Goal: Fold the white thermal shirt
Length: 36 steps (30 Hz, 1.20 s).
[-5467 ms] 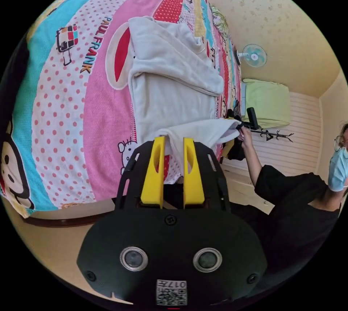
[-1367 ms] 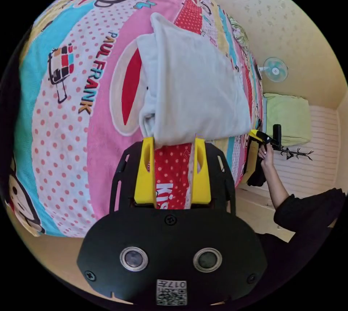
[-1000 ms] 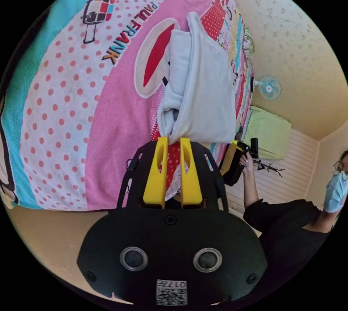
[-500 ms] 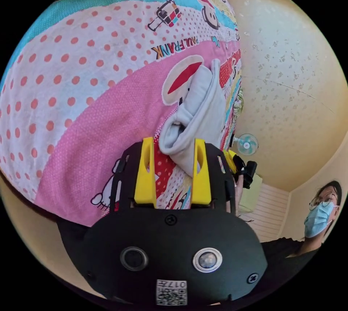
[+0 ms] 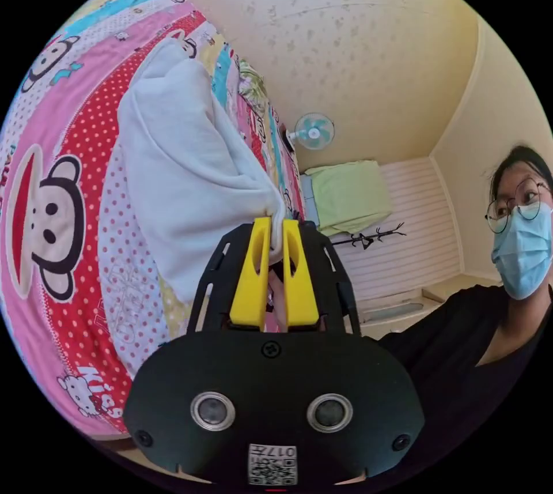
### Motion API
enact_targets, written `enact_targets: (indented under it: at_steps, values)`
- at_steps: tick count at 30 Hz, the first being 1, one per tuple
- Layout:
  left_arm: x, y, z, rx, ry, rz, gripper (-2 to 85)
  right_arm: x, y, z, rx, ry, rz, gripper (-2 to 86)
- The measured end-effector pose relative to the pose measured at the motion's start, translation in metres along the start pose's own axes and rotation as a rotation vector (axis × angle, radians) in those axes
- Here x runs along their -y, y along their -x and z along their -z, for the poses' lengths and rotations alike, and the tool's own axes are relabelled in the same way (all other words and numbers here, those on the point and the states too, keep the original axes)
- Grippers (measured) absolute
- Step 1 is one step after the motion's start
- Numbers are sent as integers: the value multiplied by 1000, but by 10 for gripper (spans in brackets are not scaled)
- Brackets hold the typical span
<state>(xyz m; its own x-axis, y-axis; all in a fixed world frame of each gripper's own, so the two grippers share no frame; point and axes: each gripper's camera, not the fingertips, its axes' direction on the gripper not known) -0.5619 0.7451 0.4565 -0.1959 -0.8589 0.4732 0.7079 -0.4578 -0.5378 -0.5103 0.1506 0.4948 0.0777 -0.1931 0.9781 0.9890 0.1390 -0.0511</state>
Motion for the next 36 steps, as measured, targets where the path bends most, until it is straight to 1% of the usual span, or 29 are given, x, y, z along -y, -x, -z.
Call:
enact_targets:
  at_steps: [3,5,7,8,9,10,12,14,16,17,18,19,20,21,22,23,25,27,29,30,31,32,33,34,35,36]
  values:
    - [-7,-7,-81,-89,134,-37,44,-36,-50,38,30,-97,-162,9]
    - [-20,-3,-127,-66,211,-40,49,-65,-92,59,65,-161,-285,12]
    - [-43,16,-177,21,306,8,71,-80,-120,66,94,-169,-368,17]
    - [-48,21,-186,19,329,21,73,-89,-135,70,123,-181,-413,23]
    - [-58,30,-195,-34,354,45,78,-93,-142,74,142,-197,-428,26]
    - [-66,35,-194,-105,339,56,80,-100,-151,81,188,-246,-448,41]
    - [-74,35,-178,-122,302,58,83,-105,-164,88,291,-300,-493,86]
    - [-79,31,-152,-10,265,47,99,-96,-172,86,458,-322,-514,131]
    - [-84,28,-110,221,169,63,132,-76,-162,84,508,-313,-466,134]
    - [-85,28,-99,279,141,72,137,-60,-150,85,496,-310,-415,129]
    - [-88,32,-81,388,88,92,147,-51,-143,85,476,-305,-385,127]
    - [-89,39,-69,463,56,124,158,-31,-129,84,401,-273,-324,114]
    - [-90,46,-66,480,54,147,163,-10,-119,77,276,-202,-281,92]
    - [-90,62,-64,469,78,191,169,0,-116,70,181,-141,-274,76]
    - [-91,82,-69,441,120,238,174,19,-114,49,-32,22,-243,56]
    - [-93,91,-72,425,141,265,177,33,-117,32,-132,140,-180,48]
    - [-103,119,-87,349,192,332,186,42,-134,23,-172,176,-190,42]
    - [-110,129,-101,292,231,349,200,46,-158,27,-125,174,-234,40]
    - [-118,132,-106,214,194,350,194,49,-186,37,-11,186,-281,40]
    - [-122,132,-106,146,150,340,170,49,-190,40,13,184,-284,40]
    - [-125,131,-105,70,113,331,161,47,-199,49,56,161,-297,42]
    - [-128,131,-104,61,98,345,164,43,-208,59,102,125,-316,44]
    - [-132,131,-102,34,80,359,179,39,-213,64,132,105,-325,48]
    - [-135,131,-101,6,84,361,205,31,-222,73,207,59,-338,54]
    - [-136,130,-101,1,86,362,213,21,-233,81,293,12,-359,68]
    - [-140,128,-98,-7,74,355,229,15,-239,85,339,-11,-379,75]
